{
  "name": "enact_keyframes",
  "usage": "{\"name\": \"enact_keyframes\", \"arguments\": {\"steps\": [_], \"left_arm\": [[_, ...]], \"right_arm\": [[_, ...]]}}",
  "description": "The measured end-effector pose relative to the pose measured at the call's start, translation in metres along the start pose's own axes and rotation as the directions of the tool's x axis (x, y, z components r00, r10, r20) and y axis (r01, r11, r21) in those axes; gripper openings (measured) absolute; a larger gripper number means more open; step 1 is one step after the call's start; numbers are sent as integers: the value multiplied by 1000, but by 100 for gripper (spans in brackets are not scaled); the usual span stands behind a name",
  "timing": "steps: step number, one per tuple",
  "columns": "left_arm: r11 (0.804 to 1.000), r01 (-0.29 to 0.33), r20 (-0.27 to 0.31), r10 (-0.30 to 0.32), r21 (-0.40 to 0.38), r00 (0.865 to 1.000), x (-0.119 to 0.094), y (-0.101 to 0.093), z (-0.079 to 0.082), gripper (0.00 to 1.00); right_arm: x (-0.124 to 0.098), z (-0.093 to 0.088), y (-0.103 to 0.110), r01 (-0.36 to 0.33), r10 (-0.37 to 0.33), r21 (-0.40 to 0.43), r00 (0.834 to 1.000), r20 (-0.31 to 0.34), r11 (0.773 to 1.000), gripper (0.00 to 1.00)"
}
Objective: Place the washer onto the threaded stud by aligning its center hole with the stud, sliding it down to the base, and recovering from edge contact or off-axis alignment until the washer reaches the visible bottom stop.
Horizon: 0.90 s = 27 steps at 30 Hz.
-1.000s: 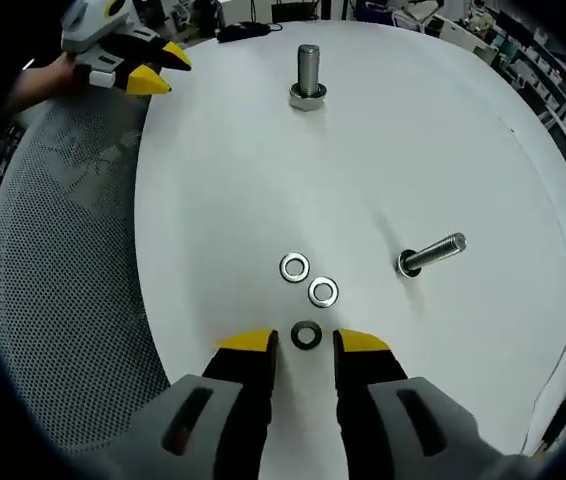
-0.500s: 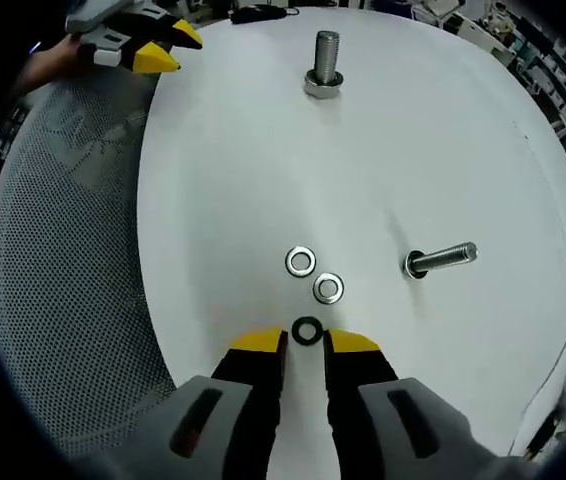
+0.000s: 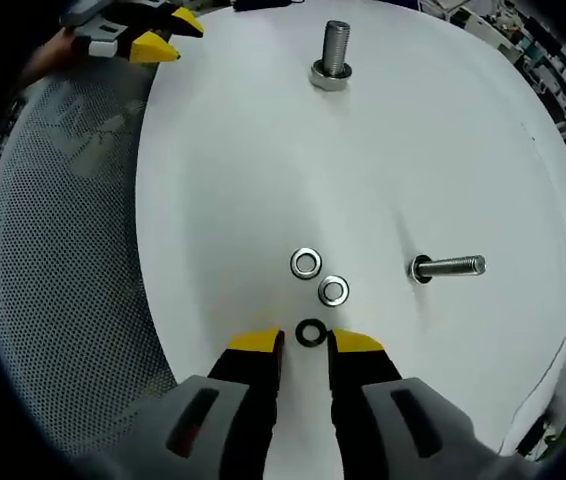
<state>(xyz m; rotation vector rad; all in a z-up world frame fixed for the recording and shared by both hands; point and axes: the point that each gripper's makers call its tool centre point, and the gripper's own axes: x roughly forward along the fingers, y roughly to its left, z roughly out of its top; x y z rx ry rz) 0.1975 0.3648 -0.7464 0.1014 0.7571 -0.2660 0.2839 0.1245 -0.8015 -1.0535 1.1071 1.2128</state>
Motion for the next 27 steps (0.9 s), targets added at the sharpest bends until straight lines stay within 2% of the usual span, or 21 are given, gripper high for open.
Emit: {"name": "enact_keyframes", "arguments": {"steps": [9,11,18,27], "left_arm": [[1000,-6,5,6,-4,1000,-1,2,1,24],[1000,-8,7,8,-5,1000,-1,2,1,24],[1000,-8,6,8,-3,1000,-1,2,1,24],[1000,-2,4,2,-1,1000,0,1,0,24]], "right_arm": [[0,0,-3,7,-7,7,1000,-6,1000,15],[1,1,-3,4,-5,-28,1000,-23,1000,15],[1,3,-4,9,-10,-17,998,-67,1000,15],[-1,1,-3,13,-13,7,1000,0,1000,14]]}}
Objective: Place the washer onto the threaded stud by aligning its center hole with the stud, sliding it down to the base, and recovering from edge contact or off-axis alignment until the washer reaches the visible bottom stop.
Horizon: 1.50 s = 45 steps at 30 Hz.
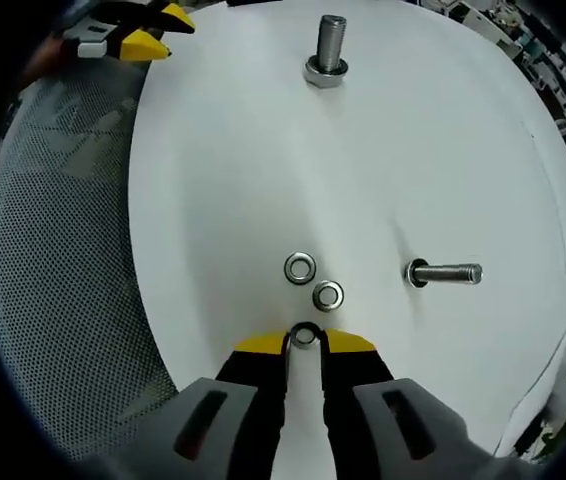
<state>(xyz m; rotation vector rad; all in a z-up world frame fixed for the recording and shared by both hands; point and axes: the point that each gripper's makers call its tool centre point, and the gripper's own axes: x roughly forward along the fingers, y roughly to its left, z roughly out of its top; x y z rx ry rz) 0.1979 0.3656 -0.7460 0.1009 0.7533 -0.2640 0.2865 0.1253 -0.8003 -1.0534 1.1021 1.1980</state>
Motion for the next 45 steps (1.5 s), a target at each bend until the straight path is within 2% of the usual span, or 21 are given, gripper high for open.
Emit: {"name": "enact_keyframes", "arguments": {"steps": [3,9,19,29,36,45], "left_arm": [[1000,2,-2,-2,2,1000,0,-1,0,24],[1000,4,-5,-4,6,1000,1,-1,0,24],[1000,9,-15,-9,7,1000,2,-2,-2,24],[1000,8,-21,-8,6,1000,2,-1,-4,24],[1000,6,-24,-6,4,1000,1,-1,-4,24],[1000,8,-28,-8,5,1000,2,-1,-5,24]], "right_arm": [[-1,1,-1,-6,5,33,999,43,999,14],[-1,-2,-4,-11,6,84,998,56,996,13],[-26,13,-36,22,-45,156,988,147,988,14],[-45,28,-56,58,-88,156,977,192,986,14],[-52,38,-62,67,-98,148,972,213,987,14],[-59,41,-73,75,-122,199,964,236,977,14]]}}
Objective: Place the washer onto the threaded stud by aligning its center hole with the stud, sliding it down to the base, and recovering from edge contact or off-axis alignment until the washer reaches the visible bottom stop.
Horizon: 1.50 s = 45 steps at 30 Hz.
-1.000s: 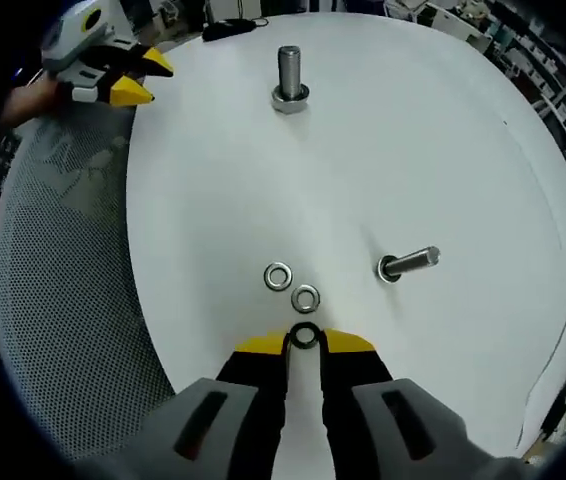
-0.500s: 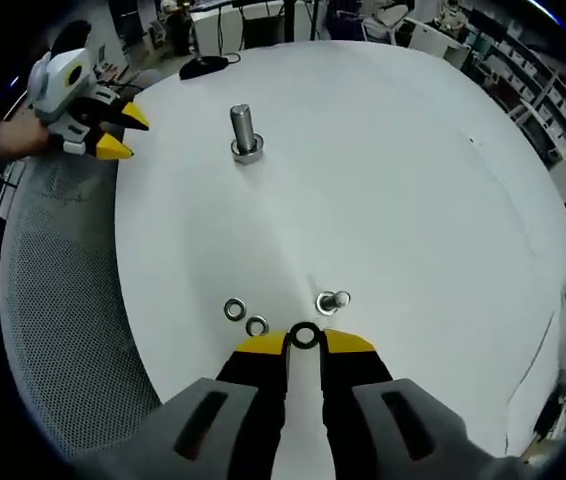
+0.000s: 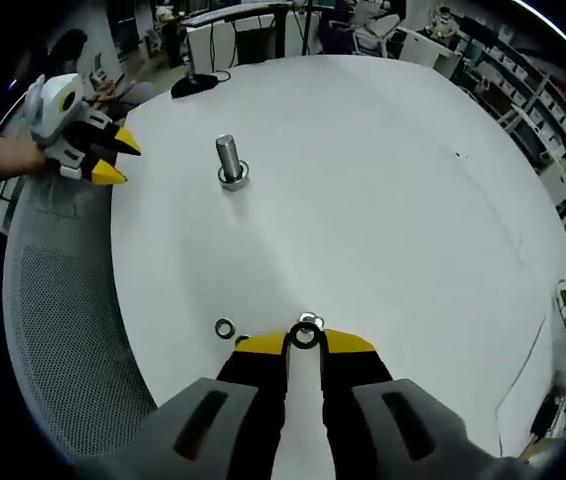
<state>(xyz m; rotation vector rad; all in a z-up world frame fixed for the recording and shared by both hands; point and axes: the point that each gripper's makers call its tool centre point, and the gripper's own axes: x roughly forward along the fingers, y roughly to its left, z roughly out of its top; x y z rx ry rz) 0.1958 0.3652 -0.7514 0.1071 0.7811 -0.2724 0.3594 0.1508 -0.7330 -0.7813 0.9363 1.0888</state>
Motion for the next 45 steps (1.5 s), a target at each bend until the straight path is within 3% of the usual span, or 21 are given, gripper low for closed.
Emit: {"name": "enact_keyframes", "arguments": {"steps": [15,34,45], "left_arm": [[1000,-1,-5,1,-1,1000,1,0,-1,24],[1000,2,-11,-2,1,1000,1,-1,-2,23],[1000,1,-17,-1,2,1000,1,-1,-3,23]], "right_arm": [[8,4,-3,-5,5,-40,1000,-9,999,14],[41,-16,-6,-55,48,-56,991,-123,997,14],[52,-22,-2,-59,51,-53,989,-139,997,15]]}}
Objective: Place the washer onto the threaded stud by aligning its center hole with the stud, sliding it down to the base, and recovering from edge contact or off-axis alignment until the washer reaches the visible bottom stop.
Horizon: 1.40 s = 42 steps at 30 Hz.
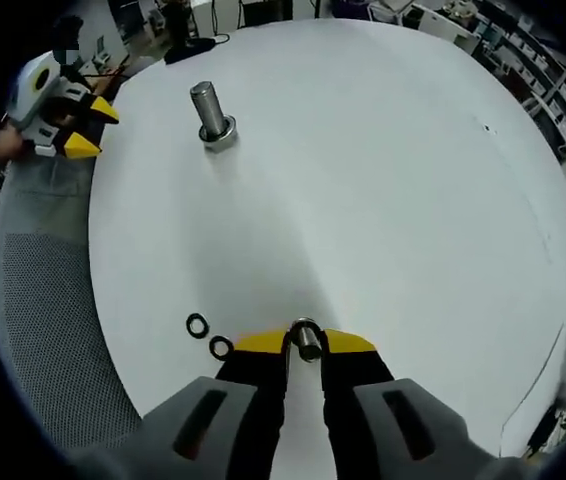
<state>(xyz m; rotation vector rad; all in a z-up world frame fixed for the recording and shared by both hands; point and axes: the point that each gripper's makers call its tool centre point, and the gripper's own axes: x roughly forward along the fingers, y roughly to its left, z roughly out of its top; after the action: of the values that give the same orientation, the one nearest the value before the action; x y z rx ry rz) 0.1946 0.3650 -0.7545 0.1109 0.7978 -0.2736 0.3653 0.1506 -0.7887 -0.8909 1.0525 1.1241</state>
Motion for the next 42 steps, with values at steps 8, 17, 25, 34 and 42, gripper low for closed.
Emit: {"name": "enact_keyframes", "arguments": {"steps": [8,17,25,34,42], "left_arm": [[1000,-4,-3,4,-3,1000,0,1,-1,23],[1000,-5,-8,5,-1,1000,0,1,-2,23],[1000,-7,-7,7,-1,1000,0,2,-2,23],[1000,-10,-5,10,-2,1000,0,2,-2,23],[1000,-11,-6,11,2,1000,0,1,-2,23]], "right_arm": [[1,0,1,-4,4,35,1000,8,999,17],[-5,-4,0,6,-7,47,1000,28,999,18],[-9,-11,2,10,-13,71,999,38,997,20],[-11,-23,14,-7,4,94,999,34,996,20],[-7,-20,31,-47,42,121,998,47,992,20]]}}
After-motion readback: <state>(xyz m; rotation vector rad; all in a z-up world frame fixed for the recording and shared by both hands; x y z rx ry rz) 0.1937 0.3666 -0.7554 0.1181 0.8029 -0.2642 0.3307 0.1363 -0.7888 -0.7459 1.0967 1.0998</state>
